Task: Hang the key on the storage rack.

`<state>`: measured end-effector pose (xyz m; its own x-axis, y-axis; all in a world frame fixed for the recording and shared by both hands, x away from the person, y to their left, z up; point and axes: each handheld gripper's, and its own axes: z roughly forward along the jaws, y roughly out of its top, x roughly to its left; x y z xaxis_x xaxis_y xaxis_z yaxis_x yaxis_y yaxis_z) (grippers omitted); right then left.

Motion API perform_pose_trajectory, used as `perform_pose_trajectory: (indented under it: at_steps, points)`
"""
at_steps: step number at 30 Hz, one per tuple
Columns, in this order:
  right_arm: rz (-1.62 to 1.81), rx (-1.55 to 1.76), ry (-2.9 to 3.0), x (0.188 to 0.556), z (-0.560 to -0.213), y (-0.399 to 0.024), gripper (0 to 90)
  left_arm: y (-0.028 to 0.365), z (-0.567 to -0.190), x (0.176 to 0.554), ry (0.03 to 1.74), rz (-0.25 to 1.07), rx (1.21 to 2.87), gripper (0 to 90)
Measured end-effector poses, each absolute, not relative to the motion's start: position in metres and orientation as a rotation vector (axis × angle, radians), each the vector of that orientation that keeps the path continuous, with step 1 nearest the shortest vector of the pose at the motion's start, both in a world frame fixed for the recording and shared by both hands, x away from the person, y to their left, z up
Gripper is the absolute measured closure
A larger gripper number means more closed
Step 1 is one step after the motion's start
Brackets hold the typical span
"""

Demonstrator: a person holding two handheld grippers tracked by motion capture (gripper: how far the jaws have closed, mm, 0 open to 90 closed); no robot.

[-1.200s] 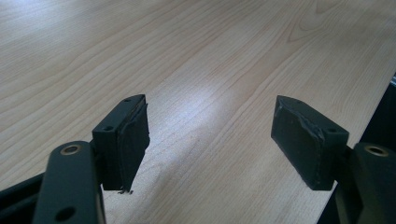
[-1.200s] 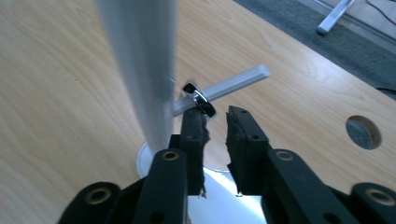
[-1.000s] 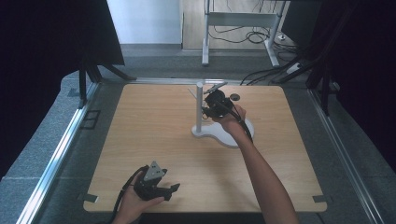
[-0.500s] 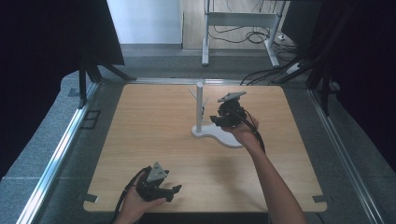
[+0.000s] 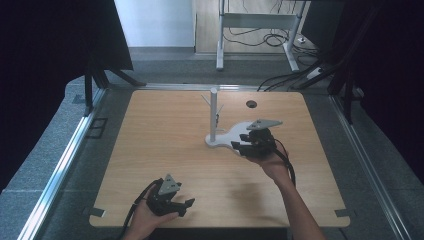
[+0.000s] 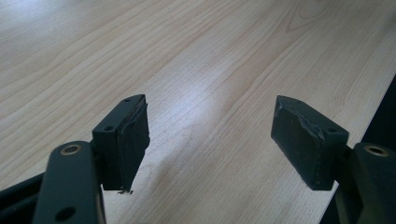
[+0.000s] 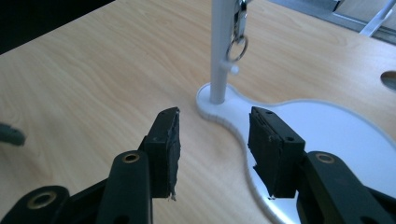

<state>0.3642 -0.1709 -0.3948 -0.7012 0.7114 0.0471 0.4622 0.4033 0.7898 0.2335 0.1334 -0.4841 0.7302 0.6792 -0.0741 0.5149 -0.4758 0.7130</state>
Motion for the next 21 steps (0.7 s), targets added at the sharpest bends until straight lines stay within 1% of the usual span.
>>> perform_pose_trajectory:
  at_steps: [3,9,15,17,21]
  points:
    - [1.215,1.035,2.357,0.347,-0.406,-0.181,53.5,0.133,-0.485,0.234,0.903,0.281,2.181,28.2]
    - [1.226,1.061,2.346,0.328,-0.426,-0.195,53.4,0.133,-0.486,0.234,0.899,0.283,2.188,28.3]
    - [1.244,1.09,2.356,0.318,-0.445,-0.202,53.1,0.133,-0.487,0.235,0.906,0.284,2.19,28.3]
    - [1.242,1.093,2.358,0.317,-0.446,-0.202,53.0,0.133,-0.487,0.235,0.907,0.284,2.191,28.3]
    - [1.208,1.106,2.35,0.315,-0.45,-0.208,50.0,0.132,-0.488,0.235,0.904,0.281,2.199,28.3]
